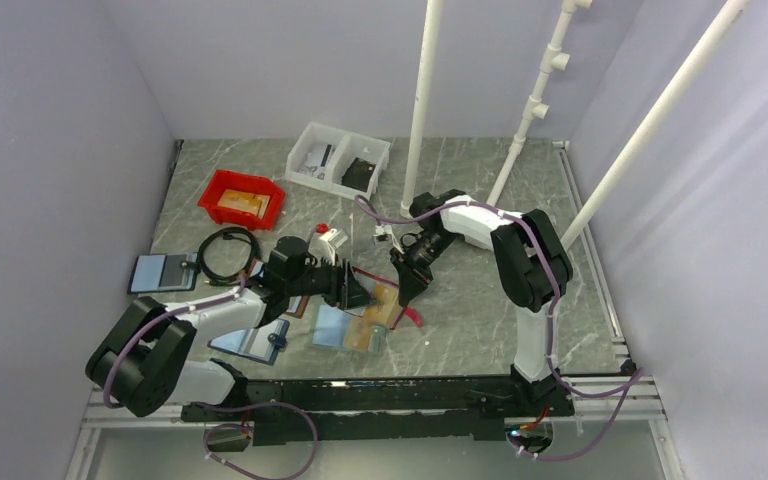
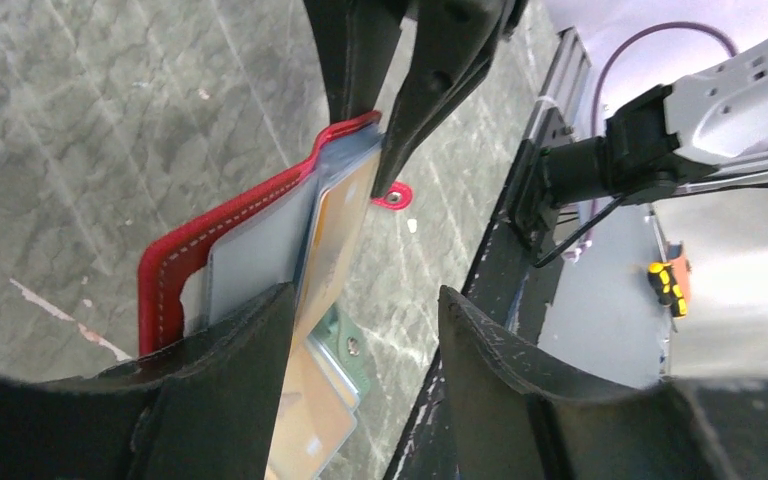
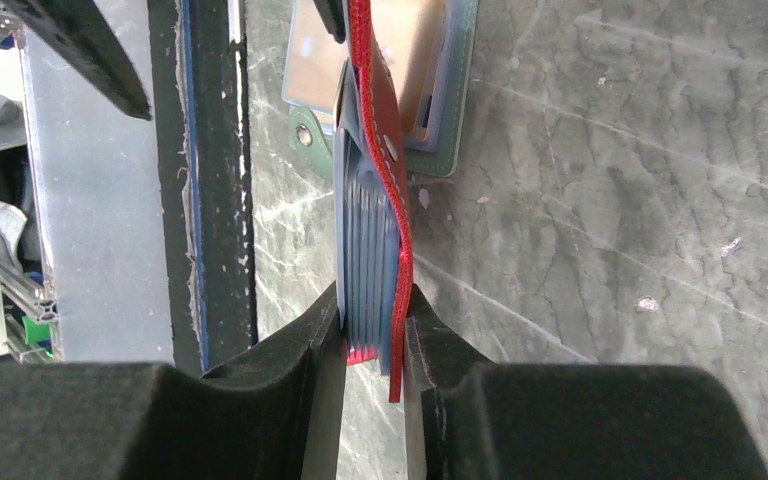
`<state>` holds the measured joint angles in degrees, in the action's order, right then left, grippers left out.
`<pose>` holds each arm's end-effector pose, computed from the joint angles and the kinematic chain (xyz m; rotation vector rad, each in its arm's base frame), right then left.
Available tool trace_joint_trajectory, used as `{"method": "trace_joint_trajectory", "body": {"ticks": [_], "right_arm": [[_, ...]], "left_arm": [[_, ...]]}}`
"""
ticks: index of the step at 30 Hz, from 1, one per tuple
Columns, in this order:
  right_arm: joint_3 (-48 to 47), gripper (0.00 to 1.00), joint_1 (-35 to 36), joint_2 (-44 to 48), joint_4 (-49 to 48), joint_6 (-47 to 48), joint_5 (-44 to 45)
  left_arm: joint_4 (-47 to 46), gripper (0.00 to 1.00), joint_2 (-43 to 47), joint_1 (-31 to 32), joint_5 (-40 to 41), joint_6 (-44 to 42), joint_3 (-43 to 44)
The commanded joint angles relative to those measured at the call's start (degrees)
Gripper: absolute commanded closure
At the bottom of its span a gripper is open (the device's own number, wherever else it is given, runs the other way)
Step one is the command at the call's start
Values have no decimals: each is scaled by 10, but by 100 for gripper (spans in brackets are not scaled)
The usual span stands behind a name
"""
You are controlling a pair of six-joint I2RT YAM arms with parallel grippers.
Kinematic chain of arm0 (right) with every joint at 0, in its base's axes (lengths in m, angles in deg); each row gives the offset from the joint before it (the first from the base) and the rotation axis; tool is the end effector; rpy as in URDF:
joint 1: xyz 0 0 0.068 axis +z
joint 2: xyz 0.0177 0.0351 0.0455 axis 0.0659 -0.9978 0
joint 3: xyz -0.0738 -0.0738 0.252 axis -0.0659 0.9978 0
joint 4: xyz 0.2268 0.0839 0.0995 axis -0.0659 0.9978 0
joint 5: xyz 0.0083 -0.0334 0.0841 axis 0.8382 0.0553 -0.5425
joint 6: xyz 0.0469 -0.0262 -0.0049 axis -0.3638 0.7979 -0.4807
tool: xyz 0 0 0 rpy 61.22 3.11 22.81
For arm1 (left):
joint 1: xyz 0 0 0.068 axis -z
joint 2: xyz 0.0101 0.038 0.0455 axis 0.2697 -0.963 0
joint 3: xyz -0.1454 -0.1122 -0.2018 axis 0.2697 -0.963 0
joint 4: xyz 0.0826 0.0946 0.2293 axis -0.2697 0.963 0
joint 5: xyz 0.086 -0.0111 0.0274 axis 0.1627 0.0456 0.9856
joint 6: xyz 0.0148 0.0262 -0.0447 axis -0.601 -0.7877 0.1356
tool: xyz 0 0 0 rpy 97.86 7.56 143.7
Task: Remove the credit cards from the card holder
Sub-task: Remove the credit card from the card holder.
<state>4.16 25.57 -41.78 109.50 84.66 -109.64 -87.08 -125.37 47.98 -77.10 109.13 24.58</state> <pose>0.2895 0.1960 0.1627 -1.6780 2.1845 1.4319 0.2009 -0.1545 0.1828 0.5044 2.1052 -1.3960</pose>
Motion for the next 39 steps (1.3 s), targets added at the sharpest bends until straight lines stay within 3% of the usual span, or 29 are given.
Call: {"method": "trace_joint_trajectory", "body": {"ticks": [1,8,14,18,20,39], "right_arm": [[-17,100,1,-7,17,21,-12],[-20,100,2,-11,21,22,-14],[-19,100,3,-11,21,23,-14],[-20,100,3,-14,22,24,-14],[-20,100,3,-14,22,24,-13],[-13,100,3,-16,9,15,25]], "left_arm": [[39,39,-6,12,33,-35,31],[21,40,-51,34,33,-33,48],[31,54,-75,40,49,-39,61],[31,77,-77,40,42,-36,61],[22,99,-77,40,37,-31,57],[-76,100,-59,-42,-67,58,5]]}}
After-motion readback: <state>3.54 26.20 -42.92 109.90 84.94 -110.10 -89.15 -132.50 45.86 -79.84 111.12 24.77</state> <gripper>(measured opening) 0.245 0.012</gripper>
